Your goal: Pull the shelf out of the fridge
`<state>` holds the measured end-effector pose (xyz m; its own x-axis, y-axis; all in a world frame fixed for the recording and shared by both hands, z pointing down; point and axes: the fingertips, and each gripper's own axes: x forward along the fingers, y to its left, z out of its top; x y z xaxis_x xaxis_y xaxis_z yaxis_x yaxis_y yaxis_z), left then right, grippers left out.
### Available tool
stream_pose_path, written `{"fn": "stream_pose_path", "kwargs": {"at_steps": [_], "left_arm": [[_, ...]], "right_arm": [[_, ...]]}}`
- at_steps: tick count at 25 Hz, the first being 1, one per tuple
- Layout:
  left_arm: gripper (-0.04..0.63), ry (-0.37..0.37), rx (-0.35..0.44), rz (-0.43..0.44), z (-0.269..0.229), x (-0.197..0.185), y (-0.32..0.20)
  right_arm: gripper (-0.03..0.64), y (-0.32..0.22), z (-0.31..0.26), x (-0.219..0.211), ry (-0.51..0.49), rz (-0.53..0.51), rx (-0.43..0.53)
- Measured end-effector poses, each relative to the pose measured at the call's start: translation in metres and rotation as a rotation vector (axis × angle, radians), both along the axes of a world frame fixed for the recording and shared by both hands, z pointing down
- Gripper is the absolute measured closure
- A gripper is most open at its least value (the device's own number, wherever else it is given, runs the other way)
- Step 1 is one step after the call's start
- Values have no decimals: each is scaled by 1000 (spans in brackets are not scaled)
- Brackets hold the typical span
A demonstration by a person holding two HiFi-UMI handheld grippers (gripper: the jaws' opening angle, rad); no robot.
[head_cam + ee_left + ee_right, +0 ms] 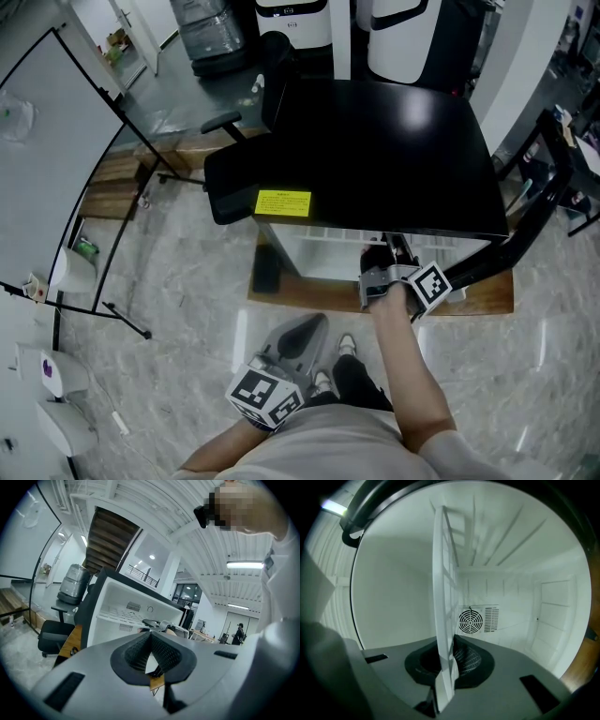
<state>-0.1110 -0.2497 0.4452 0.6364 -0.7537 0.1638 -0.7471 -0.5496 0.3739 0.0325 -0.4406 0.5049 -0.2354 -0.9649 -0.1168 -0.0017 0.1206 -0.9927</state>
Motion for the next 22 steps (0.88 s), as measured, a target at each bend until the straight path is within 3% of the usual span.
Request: {"fn": "stream_pose_path", "kwargs": {"at_steps": [22], "left_arm": [[589, 6, 33, 57, -5, 2, 51]], "right_arm": [[572, 71, 2, -5, -14, 30, 5]]}}
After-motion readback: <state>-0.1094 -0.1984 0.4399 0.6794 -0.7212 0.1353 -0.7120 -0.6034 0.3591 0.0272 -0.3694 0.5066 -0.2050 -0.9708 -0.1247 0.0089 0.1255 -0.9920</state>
